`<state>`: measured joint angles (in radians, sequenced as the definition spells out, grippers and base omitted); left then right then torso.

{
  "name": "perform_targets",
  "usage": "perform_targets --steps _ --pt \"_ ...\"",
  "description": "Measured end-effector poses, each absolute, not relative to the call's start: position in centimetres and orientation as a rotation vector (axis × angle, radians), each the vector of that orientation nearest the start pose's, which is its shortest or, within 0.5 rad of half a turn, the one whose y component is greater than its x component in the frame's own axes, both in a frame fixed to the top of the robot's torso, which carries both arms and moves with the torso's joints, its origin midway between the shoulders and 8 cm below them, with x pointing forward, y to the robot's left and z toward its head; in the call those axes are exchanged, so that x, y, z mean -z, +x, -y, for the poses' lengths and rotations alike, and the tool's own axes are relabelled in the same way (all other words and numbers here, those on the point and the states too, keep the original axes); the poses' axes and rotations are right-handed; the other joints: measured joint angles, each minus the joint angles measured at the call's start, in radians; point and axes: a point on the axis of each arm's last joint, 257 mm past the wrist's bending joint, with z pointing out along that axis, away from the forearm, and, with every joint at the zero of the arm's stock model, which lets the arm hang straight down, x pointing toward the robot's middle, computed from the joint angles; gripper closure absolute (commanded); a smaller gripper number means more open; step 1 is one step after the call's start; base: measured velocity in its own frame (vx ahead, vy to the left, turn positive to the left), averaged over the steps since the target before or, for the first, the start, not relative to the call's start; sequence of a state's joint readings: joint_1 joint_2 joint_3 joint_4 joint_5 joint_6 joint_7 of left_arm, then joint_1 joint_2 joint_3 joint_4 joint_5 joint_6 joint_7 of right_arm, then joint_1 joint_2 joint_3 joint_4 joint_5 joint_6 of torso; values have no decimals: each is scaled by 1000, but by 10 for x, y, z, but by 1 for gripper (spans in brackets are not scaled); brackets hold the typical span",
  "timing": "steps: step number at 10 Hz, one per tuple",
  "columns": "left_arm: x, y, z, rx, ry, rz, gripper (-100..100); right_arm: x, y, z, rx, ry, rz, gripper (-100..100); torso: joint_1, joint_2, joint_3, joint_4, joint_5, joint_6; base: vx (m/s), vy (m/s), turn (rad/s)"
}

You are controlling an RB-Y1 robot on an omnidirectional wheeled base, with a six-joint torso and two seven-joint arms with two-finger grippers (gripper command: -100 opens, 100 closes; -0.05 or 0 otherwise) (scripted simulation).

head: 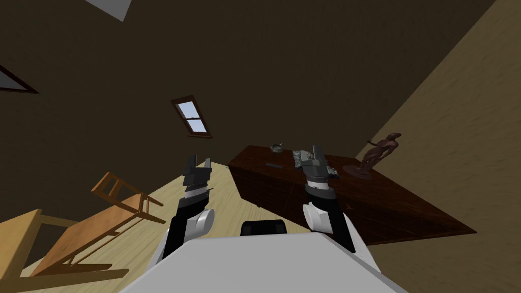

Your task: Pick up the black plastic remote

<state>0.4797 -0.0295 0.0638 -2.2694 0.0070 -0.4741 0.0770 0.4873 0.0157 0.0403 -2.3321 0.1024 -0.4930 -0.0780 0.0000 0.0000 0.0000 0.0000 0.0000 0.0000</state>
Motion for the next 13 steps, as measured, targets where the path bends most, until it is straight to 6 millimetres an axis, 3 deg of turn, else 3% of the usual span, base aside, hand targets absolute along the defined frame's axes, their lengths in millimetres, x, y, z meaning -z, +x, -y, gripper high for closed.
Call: perform_targets --steps 8,13 --pt "-22 347 -304 1316 -719 -567 0 -48 326 198 -1445 351 -755 -100 2 6 4 1 1 0 -89 36 48" --pt "-22 347 -304 1316 -719 -567 0 -29 319 161 -1491 193 -872 -100 2 4 3 1 0 0 -68 46 47"
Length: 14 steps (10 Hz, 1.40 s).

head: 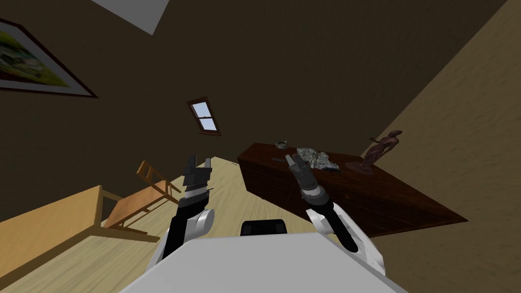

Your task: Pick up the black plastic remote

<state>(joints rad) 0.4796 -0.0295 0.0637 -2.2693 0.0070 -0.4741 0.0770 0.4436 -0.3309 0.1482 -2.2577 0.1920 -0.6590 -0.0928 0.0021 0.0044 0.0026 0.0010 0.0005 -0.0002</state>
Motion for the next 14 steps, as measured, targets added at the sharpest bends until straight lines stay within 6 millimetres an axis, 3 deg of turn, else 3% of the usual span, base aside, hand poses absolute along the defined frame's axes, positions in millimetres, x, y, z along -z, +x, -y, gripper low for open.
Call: perform_targets --steps 7,14 --pt "-22 347 -304 1316 -719 -567 0 11 307 131 -1517 3 -1045 -100 0 -1 -1 0 0 0 -53 51 75" --pt "-22 347 -304 1316 -719 -567 0 75 300 120 -1490 -202 -1276 -100 1 -3 -2 -1 0 0 -30 51 85"
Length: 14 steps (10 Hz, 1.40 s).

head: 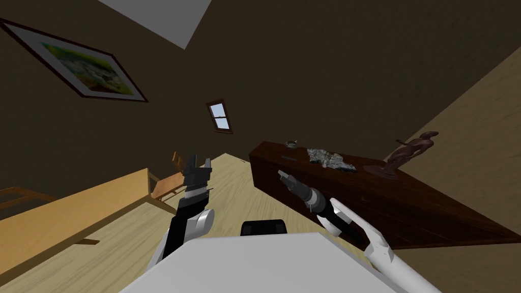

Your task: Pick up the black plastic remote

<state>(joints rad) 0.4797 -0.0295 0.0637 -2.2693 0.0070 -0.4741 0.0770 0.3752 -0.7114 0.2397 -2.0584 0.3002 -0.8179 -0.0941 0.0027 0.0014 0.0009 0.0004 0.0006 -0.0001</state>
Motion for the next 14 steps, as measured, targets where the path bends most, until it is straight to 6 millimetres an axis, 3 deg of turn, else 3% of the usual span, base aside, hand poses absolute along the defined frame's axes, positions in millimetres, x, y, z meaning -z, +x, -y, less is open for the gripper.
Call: perform_targets --steps 8,14 --pt "-22 347 -304 1316 -719 -567 0 160 289 152 -1368 -424 -1582 -100 0 -3 -1 -1 0 0 3 50 106" --pt "-22 347 -304 1316 -719 -567 0 224 286 212 -1207 -563 -1824 -100 -2 -4 -2 -1 0 0 35 38 114"
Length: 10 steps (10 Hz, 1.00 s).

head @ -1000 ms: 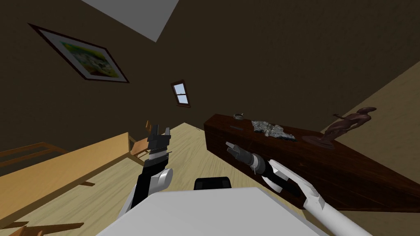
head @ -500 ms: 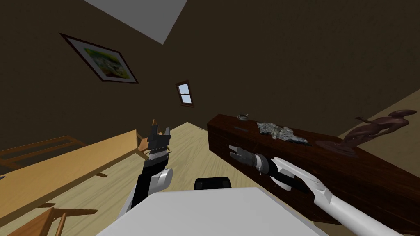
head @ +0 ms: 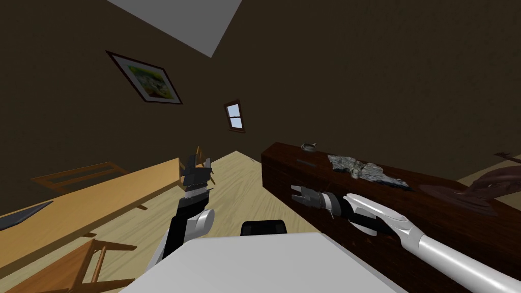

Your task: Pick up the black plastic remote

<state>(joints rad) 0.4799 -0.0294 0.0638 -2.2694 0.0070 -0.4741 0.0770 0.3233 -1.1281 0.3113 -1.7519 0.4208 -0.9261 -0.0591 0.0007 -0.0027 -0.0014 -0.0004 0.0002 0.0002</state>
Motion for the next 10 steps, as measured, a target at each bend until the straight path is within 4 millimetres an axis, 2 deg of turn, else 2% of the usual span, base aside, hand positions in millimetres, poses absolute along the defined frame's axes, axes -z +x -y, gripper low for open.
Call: perform_targets --steps 2,4,6,9,10 --pt "-22 347 -304 1316 -719 -567 0 231 285 225 -1169 -595 -1871 -100 -1 1 1 0 0 1 31 16 74" --pt "-22 347 -304 1316 -719 -567 0 245 282 248 -1106 -628 -1946 -100 0 0 0 0 0 1 57 25 130" --pt "-22 347 -304 1316 -719 -567 0 256 282 276 -1036 -669 -2019 -100 0 -1 -1 0 0 1 66 23 115" --pt "-22 347 -304 1316 -719 -567 0 281 277 328 -909 -718 -2146 -100 -1 -3 -2 -1 0 0 79 6 100" --pt "-22 347 -304 1316 -719 -567 0 282 277 343 -874 -730 -2176 -100 -1 -2 -1 -1 0 1 83 2 136"
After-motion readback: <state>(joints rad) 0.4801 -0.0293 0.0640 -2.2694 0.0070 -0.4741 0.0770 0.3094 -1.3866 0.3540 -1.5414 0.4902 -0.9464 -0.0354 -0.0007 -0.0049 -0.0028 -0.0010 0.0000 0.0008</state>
